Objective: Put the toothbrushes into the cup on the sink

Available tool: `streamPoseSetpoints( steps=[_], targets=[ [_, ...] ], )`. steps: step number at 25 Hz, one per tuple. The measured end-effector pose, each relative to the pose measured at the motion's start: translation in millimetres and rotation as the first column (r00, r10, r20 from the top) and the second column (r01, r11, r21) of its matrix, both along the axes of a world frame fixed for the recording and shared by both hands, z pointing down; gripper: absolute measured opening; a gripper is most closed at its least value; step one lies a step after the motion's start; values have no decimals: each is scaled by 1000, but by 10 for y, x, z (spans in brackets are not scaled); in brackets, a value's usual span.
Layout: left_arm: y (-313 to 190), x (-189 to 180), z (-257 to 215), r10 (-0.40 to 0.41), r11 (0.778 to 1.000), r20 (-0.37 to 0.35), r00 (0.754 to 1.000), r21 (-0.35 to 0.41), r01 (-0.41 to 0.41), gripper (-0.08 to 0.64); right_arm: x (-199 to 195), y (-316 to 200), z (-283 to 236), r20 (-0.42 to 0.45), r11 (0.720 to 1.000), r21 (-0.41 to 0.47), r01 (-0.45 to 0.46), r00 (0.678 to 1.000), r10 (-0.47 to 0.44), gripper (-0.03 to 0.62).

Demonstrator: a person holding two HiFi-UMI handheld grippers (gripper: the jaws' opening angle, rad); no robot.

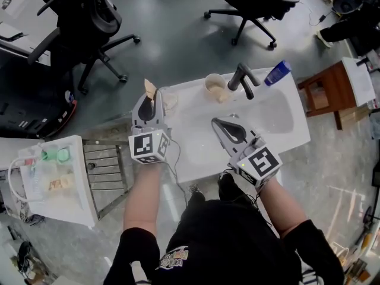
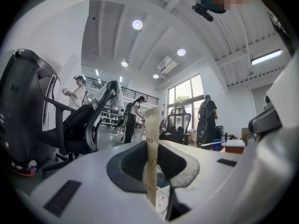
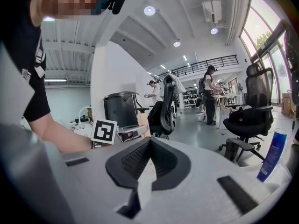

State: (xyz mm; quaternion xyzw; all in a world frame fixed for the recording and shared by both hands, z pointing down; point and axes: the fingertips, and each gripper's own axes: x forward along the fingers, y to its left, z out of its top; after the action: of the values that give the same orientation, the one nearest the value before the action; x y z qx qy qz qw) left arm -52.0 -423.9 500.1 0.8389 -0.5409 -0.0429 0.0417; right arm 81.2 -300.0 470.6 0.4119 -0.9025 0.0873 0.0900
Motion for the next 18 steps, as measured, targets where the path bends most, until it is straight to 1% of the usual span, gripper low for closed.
streamPoseSetpoints(
  steps=[4, 10, 14, 18],
  targets=[
    [11, -28, 191, -16, 999, -6, 1000, -43, 16, 54, 5, -19, 37, 3, 1000, -8, 4, 1000, -4, 6],
    [65, -97, 381, -42, 994, 27, 999, -100, 45, 54, -36, -24, 44, 15, 1000, -11, 14, 1000, -14, 6],
    [124, -117, 525, -40, 988, 63, 997, -147, 48, 57, -76, -19, 28, 23, 1000, -10, 21, 1000, -21, 6],
    [163, -124, 557, -31, 986, 73, 997, -163, 42, 74, -81, -4, 3, 30, 1000, -5, 23, 999, -22, 6]
  ],
)
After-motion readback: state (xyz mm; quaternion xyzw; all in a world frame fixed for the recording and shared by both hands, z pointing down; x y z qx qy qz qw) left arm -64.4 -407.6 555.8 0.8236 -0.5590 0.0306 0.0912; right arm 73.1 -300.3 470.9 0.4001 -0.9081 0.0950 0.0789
